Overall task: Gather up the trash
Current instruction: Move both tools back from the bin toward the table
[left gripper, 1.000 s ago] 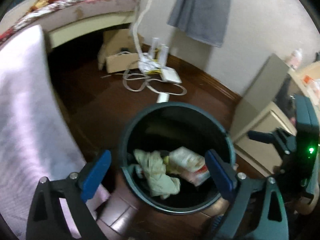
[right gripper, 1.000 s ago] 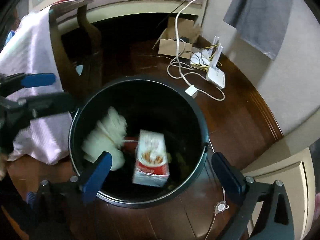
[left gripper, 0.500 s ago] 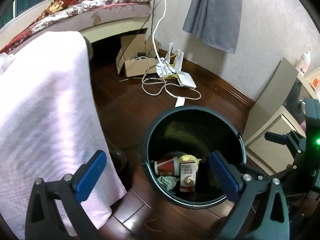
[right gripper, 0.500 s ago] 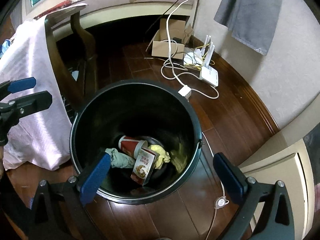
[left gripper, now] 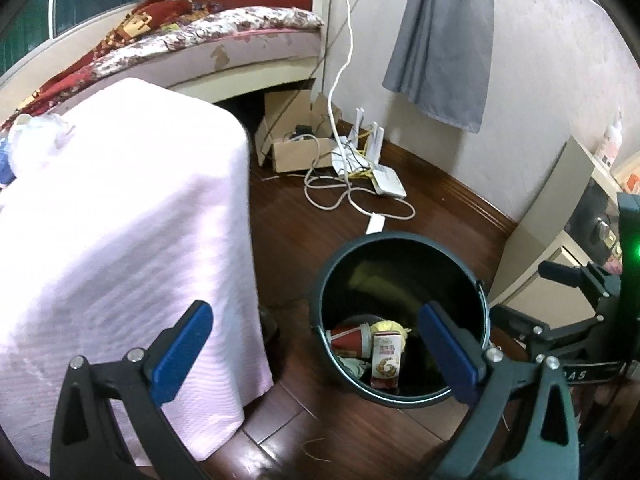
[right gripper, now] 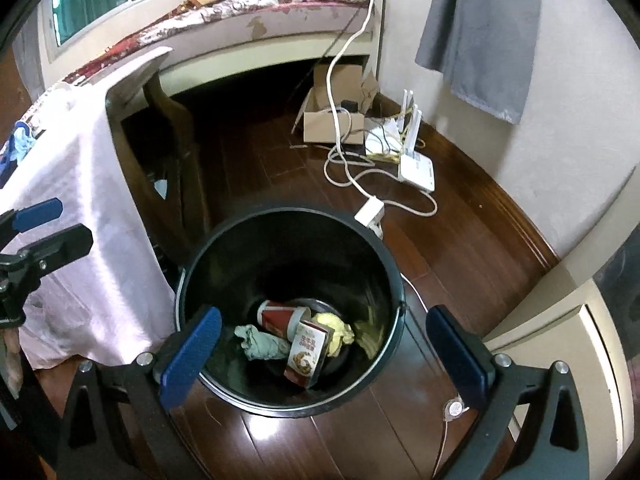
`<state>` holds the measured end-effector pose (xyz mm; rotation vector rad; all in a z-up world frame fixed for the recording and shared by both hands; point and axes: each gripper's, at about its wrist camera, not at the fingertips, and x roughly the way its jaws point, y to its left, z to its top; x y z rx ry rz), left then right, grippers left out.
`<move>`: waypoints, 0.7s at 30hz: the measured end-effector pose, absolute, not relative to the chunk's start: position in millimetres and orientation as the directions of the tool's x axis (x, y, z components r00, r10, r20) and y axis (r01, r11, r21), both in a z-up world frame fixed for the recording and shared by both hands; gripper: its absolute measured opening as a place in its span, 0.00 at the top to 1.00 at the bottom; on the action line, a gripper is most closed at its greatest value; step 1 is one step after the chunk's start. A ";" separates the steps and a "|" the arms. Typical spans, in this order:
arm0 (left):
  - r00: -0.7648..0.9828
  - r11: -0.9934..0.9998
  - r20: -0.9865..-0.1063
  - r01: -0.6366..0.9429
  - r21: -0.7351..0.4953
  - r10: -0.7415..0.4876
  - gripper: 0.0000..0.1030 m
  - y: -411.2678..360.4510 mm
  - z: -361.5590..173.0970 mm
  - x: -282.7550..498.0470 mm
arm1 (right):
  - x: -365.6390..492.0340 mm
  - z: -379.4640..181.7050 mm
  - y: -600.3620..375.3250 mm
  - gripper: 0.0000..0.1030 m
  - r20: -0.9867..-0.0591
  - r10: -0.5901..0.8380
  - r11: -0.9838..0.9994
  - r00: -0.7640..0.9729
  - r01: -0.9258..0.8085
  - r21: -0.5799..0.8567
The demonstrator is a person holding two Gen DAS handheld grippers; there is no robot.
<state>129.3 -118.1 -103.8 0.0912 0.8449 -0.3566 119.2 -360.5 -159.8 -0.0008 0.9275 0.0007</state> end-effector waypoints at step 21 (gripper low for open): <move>0.714 0.966 -0.661 0.251 -0.065 -0.230 0.00 -66.2 -48.4 111.4 | 117.0 -80.7 -296.7 0.00 -0.688 0.092 0.994 0.720 -0.111 0.016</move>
